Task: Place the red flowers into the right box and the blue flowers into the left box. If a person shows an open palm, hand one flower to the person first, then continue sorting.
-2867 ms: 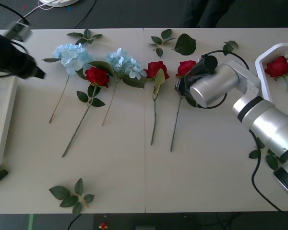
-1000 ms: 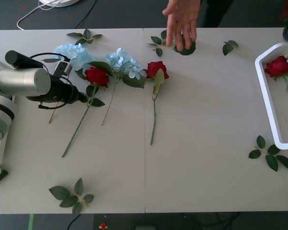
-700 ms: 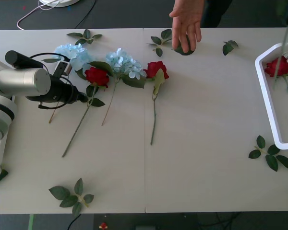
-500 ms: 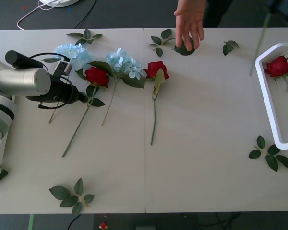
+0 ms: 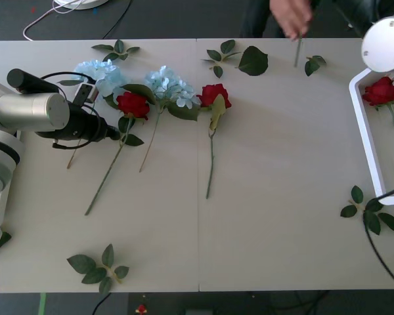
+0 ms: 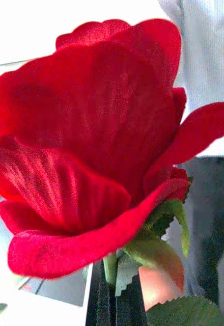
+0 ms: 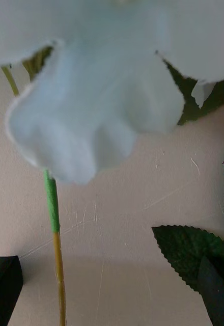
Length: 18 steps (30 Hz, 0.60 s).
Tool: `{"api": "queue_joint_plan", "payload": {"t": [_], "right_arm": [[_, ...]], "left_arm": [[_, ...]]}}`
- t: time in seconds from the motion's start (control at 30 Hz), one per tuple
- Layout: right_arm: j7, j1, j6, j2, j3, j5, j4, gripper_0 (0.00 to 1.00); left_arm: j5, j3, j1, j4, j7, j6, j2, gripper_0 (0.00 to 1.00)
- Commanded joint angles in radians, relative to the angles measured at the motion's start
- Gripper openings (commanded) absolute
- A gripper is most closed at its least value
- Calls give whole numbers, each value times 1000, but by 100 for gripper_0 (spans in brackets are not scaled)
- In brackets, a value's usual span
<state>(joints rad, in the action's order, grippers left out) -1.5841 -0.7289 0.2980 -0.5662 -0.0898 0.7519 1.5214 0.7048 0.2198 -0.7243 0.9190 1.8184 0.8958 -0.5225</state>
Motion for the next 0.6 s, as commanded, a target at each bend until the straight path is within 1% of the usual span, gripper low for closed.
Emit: {"api": "queue_joint_plan", "payload": {"t": [0.03, 0.37, 0.4, 0.43, 0.47, 0.6], "right_arm": [[-77, -53, -42, 31, 4, -11, 43, 0], [-70, -50, -60, 34, -11, -5, 43, 0], [-66, -49, -62, 35, -11, -3, 43, 16], [-65, -47, -62, 37, -11, -2, 43, 68], [-62, -46, -62, 35, -11, 0, 43, 100], [-57, -35, -74, 35, -15, 1, 43, 100]], "left_arm": [[-5, 7, -46, 3, 24, -12, 6, 100], [-5, 7, -46, 3, 24, -12, 6, 100], [-5, 7, -46, 3, 24, -12, 6, 100], [-5, 7, -46, 3, 24, -12, 6, 100], [-5, 7, -46, 3, 24, -12, 6, 100], [-5, 7, -46, 3, 24, -12, 6, 100]]}}
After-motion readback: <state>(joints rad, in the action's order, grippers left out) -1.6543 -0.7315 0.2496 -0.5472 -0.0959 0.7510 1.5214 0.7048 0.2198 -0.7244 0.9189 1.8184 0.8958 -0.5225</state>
